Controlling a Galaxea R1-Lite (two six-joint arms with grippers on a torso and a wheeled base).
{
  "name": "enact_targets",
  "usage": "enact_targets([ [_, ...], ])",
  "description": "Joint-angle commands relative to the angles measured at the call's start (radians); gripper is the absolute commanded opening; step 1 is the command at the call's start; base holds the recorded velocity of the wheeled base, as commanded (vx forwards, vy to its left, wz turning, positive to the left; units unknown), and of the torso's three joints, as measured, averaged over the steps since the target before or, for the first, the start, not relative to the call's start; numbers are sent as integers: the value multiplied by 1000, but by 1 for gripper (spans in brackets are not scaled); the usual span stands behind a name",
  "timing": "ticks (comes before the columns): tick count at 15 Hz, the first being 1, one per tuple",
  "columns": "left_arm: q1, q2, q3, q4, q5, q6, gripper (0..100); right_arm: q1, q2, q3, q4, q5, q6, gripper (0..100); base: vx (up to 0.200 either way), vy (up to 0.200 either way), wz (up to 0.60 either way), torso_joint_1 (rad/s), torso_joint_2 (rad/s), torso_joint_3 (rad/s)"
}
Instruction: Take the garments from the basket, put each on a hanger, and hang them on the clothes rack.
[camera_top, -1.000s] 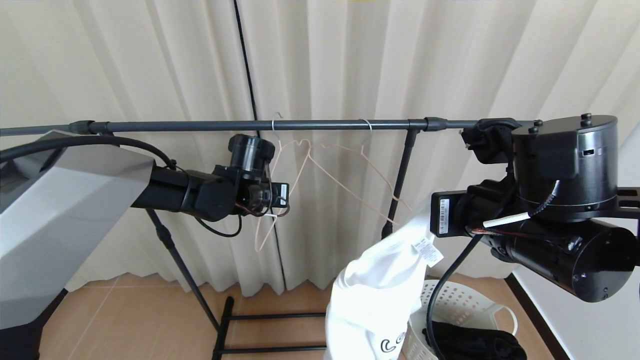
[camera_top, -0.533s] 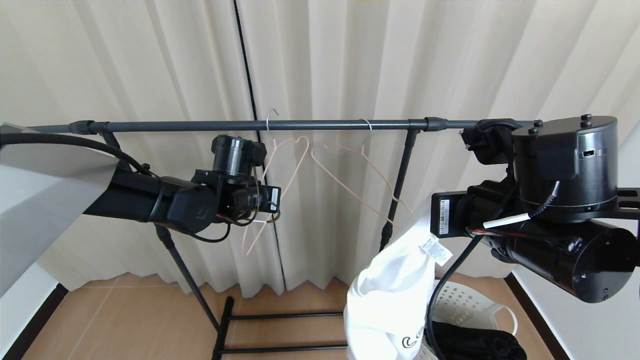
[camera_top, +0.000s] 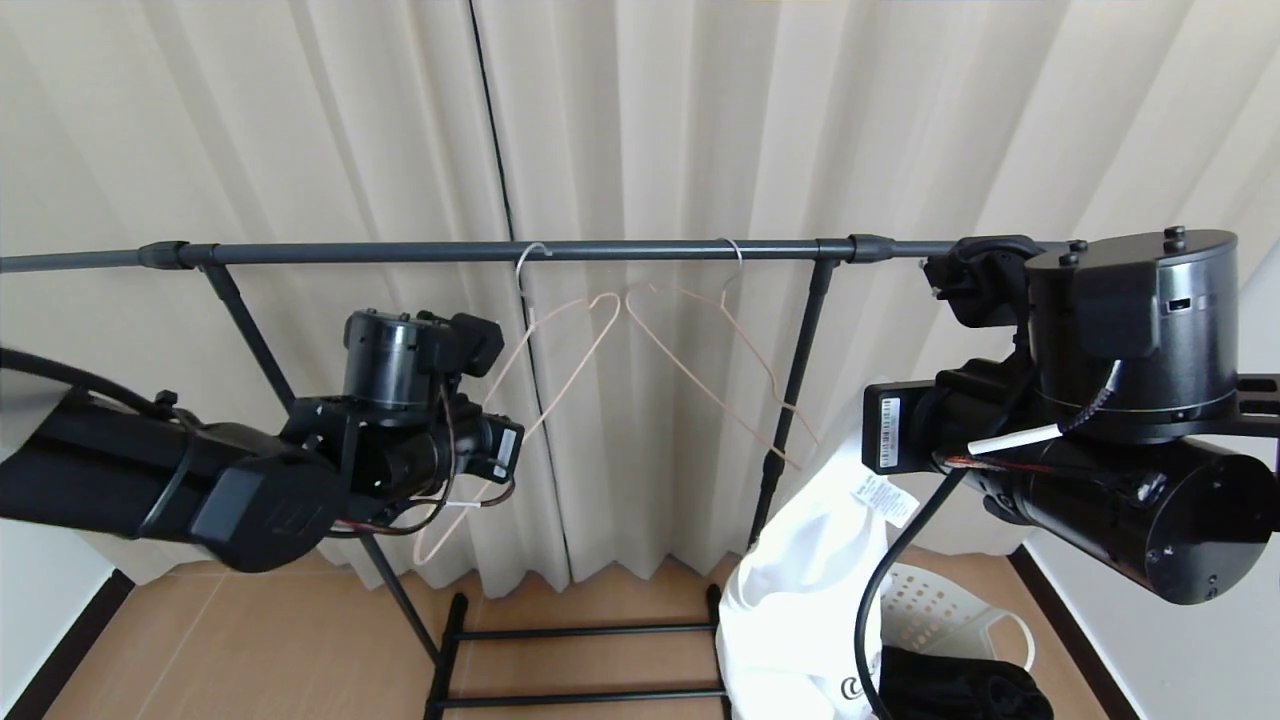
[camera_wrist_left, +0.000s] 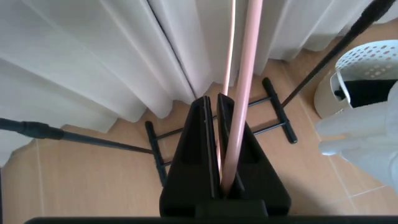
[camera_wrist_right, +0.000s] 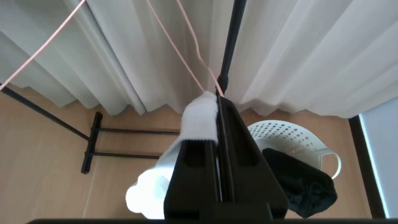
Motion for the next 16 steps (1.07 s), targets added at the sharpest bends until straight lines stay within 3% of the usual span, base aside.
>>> enact_targets([
  [1,2,-134,218,-142,-55,66,0,-1,-2,1,2,-9,-3,0,0,0,0,0,0,0],
  [3,12,-215,389,-318,-173,140,0,-18,-8,1,2,-56,-39,0,0,0,0,0,0,0],
  [4,18,-252,452,-355,-195,183,0,-35,-8,3,2,-79,-54,0,0,0,0,0,0,0],
  [6,19,-302,511,-360,-208,226,0,-52,-7,1,4,-94,-57,0,0,0,0,0,0,0],
  [9,35,-428,617,-355,-443,235,0,-81,1,1,2,-113,-72,0,0,0,0,0,0,0],
  [12,33,-450,668,-355,-575,276,0,-104,24,-5,1,-125,-72,0,0,0,0,0,0,0],
  [16,-30,-427,682,-354,-633,284,0,-116,41,-11,-1,-133,-72,0,0,0,0,0,0,0],
])
